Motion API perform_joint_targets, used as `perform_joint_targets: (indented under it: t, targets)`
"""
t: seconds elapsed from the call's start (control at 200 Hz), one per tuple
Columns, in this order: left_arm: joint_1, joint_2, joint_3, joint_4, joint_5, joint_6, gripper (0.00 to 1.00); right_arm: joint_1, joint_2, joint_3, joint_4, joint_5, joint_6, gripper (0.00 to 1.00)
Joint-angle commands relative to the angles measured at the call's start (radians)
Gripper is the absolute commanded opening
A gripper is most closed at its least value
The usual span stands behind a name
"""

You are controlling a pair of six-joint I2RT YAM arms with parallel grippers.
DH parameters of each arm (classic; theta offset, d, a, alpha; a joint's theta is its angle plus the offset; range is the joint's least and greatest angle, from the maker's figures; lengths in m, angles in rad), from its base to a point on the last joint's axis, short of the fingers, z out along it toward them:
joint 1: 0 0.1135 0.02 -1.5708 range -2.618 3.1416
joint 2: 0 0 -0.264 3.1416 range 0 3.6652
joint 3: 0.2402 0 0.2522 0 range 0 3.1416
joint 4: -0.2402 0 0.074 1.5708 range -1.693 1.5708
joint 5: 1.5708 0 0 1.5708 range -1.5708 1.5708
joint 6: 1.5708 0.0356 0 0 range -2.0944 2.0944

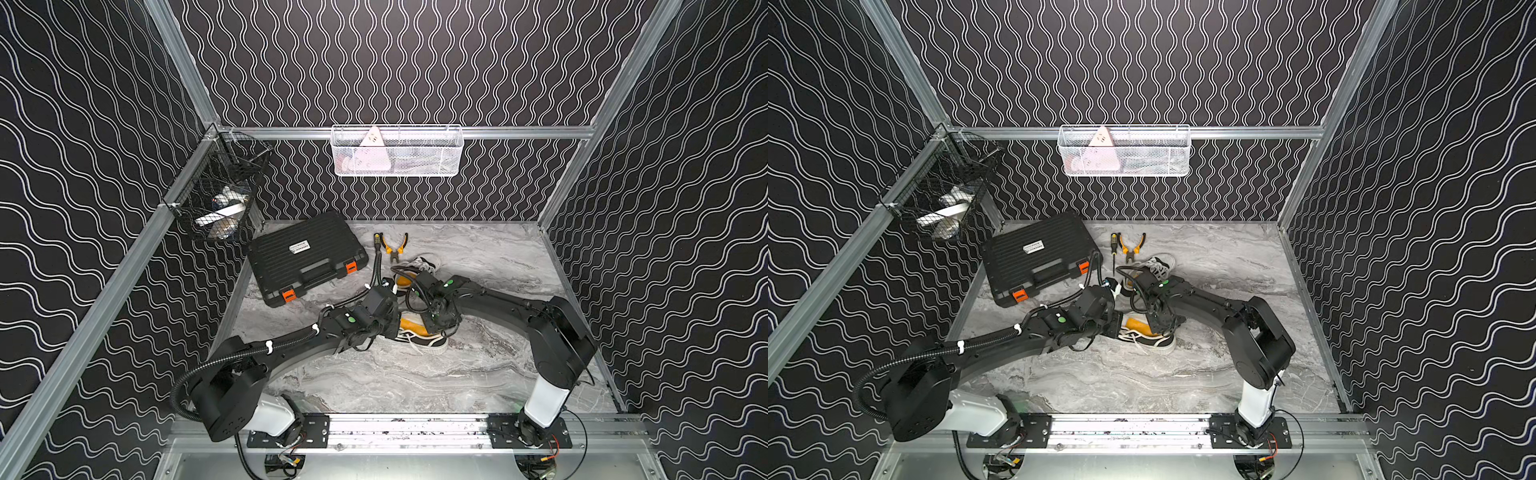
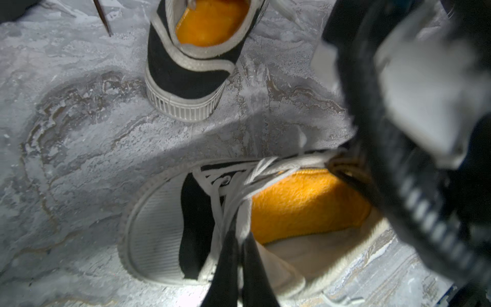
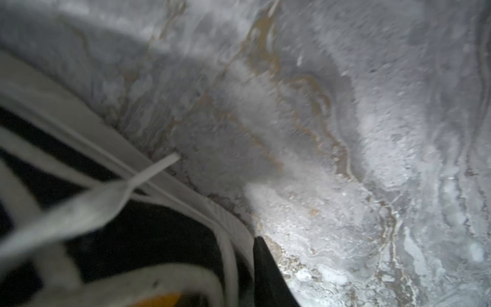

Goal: Insert the insole into the shoe

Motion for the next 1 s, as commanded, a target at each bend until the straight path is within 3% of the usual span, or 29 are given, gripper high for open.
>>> perform_joint_targets:
  t: [0.0, 0.1, 0.175, 0.325, 0.55, 0.635, 0.801, 0.886, 0.996]
  targets:
    - [0.003, 0.018, 0.014, 0.014, -0.017, -0.014, 0.00, 0.027, -0.035, -0.053, 0.021, -0.098, 0.110, 0.28]
    - [0.002, 0.031, 0.009, 0.039, 0.001, -0.017, 0.00, 0.051, -0.108, -0.131, 0.160, -0.304, 0.243, 0.36]
    - [0.002, 0.029, 0.002, 0.051, 0.010, -0.014, 0.00, 0.059, -0.155, -0.148, 0.244, -0.392, 0.309, 0.49]
    - [0.003, 0.018, 0.004, 0.028, 0.019, 0.002, 0.00, 0.050, -0.159, -0.096, 0.212, -0.289, 0.241, 0.60]
    - [0.003, -0.003, 0.000, 0.011, -0.011, -0.010, 0.02, 0.044, -0.016, -0.015, 0.218, -0.224, 0.090, 0.56]
    - [0.003, -0.010, 0.006, -0.015, -0.031, -0.016, 0.14, 0.044, 0.005, -0.026, 0.255, -0.234, 0.102, 0.41]
    - [-0.025, -0.149, -0.054, -0.136, -0.080, -0.172, 0.54, 0.044, -0.029, -0.096, 0.363, -0.319, 0.262, 0.20]
    - [-0.110, -0.254, -0.101, -0.178, -0.154, -0.260, 0.98, 0.057, -0.044, -0.169, 0.469, -0.350, 0.397, 0.14]
    - [-0.213, -0.329, -0.143, -0.207, -0.206, -0.340, 0.99, 0.098, -0.035, -0.192, 0.515, -0.300, 0.507, 0.15]
